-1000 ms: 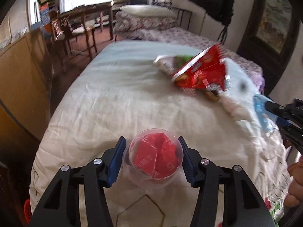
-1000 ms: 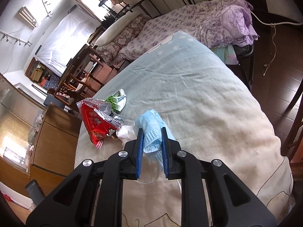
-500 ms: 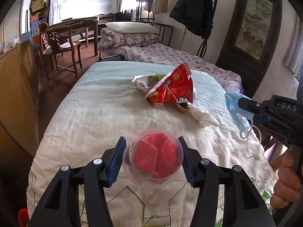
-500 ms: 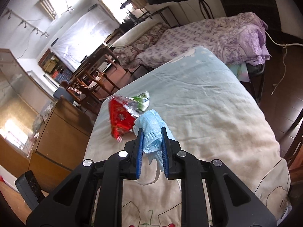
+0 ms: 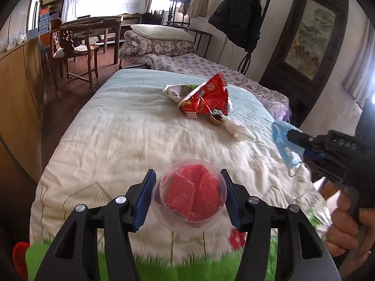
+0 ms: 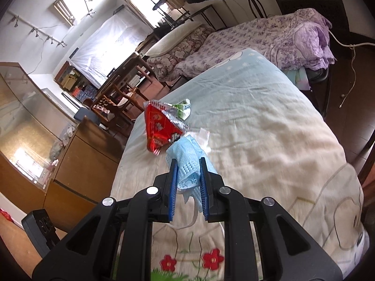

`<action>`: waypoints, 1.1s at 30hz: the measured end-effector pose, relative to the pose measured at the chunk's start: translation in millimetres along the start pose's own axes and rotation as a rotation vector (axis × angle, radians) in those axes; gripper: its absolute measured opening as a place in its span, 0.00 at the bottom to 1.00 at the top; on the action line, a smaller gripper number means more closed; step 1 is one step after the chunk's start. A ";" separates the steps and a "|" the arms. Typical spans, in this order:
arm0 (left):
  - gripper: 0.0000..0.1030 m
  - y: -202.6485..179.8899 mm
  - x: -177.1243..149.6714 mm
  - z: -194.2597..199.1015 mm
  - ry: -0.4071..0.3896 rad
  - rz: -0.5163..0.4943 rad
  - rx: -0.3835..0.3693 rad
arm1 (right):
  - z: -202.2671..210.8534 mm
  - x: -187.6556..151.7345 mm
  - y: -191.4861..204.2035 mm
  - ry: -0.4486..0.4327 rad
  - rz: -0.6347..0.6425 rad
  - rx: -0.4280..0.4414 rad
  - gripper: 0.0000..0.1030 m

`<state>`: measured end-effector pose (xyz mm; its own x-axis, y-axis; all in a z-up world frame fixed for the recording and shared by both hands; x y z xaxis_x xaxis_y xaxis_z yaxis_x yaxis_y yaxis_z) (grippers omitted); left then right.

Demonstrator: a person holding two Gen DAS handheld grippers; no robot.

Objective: Collect trash
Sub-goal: 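Carry both items to the red basket and open the left tool over it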

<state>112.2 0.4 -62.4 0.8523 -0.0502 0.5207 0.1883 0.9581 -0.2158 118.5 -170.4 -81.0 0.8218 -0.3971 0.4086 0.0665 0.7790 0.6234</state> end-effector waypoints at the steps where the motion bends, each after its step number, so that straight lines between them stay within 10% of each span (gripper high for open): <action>1: 0.53 -0.9 -4.0 6.5 -0.006 -0.004 0.000 | 2.6 -4.6 -0.1 -0.004 0.000 0.009 0.20; 21: 0.54 30.7 -45.7 142.1 -0.185 0.007 0.079 | 74.6 -81.2 84.5 -0.057 0.196 0.132 0.20; 33: 0.54 124.5 -100.5 212.9 -0.227 0.126 0.199 | 98.8 -129.0 180.8 -0.019 0.367 0.227 0.20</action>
<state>-54.0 184.8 34.2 0.7282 0.1151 0.6756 -0.0299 0.9902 -0.1365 -31.4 -26.3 44.8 0.7569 -0.1243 0.6416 -0.3564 0.7444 0.5646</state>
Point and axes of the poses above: each gripper's, at about its wrist camera, not at the fingertips, and z roughly against the way its jaws point, y to its left, x to its top, the point moved 8 cm from there along -z, roughly the way its jaws point, and after that the axes turned 14 degrees about y, right-handed, at the moved point
